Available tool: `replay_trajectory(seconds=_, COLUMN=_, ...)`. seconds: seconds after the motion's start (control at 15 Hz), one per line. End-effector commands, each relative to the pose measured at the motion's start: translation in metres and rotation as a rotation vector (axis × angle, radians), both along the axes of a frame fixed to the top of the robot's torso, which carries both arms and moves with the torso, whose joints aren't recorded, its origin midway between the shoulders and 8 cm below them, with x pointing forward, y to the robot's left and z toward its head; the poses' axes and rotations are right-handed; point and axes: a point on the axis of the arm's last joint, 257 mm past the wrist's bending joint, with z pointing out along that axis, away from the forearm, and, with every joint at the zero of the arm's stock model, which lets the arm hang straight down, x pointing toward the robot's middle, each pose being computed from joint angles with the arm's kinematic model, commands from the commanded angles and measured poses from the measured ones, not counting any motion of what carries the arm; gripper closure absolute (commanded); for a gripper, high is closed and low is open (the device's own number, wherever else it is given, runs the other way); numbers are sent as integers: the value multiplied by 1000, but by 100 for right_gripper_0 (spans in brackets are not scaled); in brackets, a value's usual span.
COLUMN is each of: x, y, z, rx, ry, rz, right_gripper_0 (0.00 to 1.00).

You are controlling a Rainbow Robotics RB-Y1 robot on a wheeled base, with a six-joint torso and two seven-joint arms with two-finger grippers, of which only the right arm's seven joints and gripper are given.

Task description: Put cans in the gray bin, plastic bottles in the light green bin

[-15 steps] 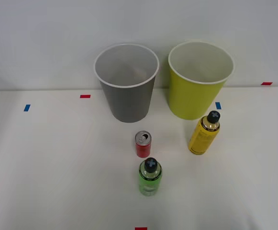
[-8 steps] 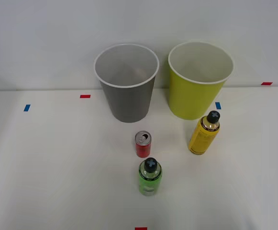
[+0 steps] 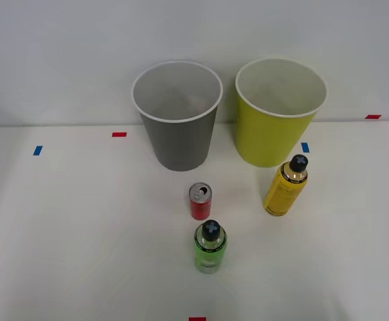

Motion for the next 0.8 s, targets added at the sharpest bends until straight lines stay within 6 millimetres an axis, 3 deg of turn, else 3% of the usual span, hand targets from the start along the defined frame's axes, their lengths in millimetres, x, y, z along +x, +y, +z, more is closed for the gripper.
replay_trajectory(seconds=0.07, x=1, y=0, z=1, rx=3, ry=-5, rz=-3, right_gripper_0=0)
replay_trajectory(seconds=0.8, x=2, y=-3, z=4, rx=-10, ry=-16, rz=-7, right_gripper_0=0)
